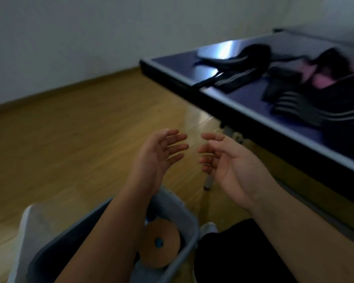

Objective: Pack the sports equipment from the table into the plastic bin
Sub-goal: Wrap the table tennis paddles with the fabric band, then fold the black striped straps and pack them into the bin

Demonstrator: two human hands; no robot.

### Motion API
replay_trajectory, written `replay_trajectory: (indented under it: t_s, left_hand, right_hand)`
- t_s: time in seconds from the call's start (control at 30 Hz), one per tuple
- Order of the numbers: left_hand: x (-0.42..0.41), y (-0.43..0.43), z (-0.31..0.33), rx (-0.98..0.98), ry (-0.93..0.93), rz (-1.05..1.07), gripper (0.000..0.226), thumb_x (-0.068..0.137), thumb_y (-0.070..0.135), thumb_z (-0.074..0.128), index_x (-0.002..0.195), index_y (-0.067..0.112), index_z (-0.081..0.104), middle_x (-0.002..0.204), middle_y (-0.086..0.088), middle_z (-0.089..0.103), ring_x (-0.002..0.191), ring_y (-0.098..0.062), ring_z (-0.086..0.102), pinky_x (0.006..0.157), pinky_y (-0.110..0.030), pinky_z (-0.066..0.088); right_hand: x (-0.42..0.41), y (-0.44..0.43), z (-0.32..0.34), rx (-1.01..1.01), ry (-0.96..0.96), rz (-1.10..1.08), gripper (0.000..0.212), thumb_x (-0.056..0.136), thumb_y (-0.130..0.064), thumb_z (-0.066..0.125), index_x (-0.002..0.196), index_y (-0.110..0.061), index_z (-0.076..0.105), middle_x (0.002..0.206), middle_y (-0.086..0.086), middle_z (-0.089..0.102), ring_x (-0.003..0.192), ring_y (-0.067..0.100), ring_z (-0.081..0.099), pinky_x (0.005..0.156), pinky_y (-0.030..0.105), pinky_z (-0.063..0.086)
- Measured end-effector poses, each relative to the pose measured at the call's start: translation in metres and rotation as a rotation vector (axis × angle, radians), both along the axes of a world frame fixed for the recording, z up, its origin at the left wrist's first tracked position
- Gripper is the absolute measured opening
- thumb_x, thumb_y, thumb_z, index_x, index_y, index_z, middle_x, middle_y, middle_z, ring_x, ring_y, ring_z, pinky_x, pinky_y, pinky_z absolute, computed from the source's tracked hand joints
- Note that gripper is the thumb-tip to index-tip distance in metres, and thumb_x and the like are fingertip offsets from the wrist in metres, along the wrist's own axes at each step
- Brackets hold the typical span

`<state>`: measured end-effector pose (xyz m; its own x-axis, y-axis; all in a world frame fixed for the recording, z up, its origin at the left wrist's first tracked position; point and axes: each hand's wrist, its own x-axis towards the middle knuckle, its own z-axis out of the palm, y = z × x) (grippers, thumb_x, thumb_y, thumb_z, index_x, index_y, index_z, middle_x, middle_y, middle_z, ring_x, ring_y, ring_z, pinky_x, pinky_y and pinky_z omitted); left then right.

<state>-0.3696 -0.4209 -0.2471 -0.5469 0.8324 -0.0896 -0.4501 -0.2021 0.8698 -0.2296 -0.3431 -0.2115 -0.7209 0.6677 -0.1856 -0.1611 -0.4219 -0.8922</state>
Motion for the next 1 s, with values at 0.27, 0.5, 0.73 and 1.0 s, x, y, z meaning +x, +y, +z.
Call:
replay_trajectory:
  t_s: [0.27,0.5,0.73,1.0]
  left_hand:
    - [0.132,0.064,0.103,0.140,0.149,-0.289,0.032,0.098,0.022,0.042,0.117,0.004,0.060,0.116,-0.017,0.069,0.101,-0.030,0.068,0.091,-0.043,0.053]
    - [0.230,0.115,0.135,0.085,0.129,-0.441,0.026,0.099,0.017,0.044,0.109,0.002,0.062,0.112,-0.019,0.069,0.095,-0.030,0.066,0.089,-0.044,0.054]
    - [0.292,0.159,0.138,0.019,0.139,-0.498,0.020,0.097,0.015,0.049,0.099,0.004,0.066,0.109,-0.018,0.070,0.095,-0.031,0.067,0.087,-0.042,0.055]
    - [0.349,0.207,0.134,-0.024,0.152,-0.595,0.025,0.097,0.012,0.050,0.112,-0.001,0.064,0.113,-0.018,0.069,0.102,-0.032,0.066,0.087,-0.040,0.057]
  right_hand:
    - [0.145,0.023,0.093,0.160,0.163,-0.281,0.021,0.099,-0.007,0.044,0.107,-0.010,0.063,0.074,0.005,0.063,0.064,0.015,0.056,0.067,0.029,0.045]
    - [0.241,0.042,0.115,0.219,0.202,-0.455,0.024,0.099,-0.004,0.041,0.111,-0.006,0.062,0.073,0.006,0.062,0.064,0.015,0.056,0.066,0.028,0.046]
    - [0.306,0.073,0.112,0.258,0.097,-0.647,0.023,0.098,0.001,0.041,0.095,-0.008,0.062,0.073,0.009,0.060,0.060,0.017,0.053,0.060,0.026,0.044]
    - [0.360,0.111,0.086,0.219,0.000,-0.767,0.022,0.097,-0.001,0.044,0.100,-0.009,0.064,0.075,0.006,0.065,0.062,0.014,0.059,0.064,0.026,0.048]
